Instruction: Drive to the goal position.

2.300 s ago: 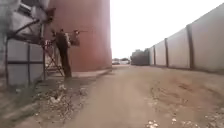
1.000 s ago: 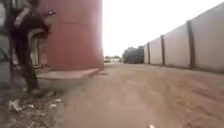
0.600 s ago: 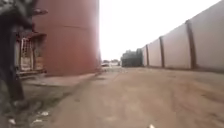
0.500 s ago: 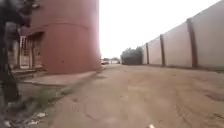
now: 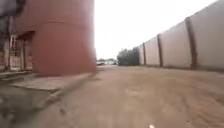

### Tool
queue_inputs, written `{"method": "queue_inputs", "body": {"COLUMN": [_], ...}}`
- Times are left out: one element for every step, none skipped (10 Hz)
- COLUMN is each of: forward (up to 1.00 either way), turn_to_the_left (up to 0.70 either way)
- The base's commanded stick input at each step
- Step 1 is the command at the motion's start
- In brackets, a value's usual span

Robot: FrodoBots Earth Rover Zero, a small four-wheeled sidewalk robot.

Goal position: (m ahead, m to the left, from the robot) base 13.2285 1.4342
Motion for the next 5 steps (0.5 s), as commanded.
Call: {"method": "queue_inputs", "body": {"forward": [0.70,0.70,0.70,0.70,0.70], "turn_to_the_left": [0.00,0.00,0.00,0.00,0.00]}}
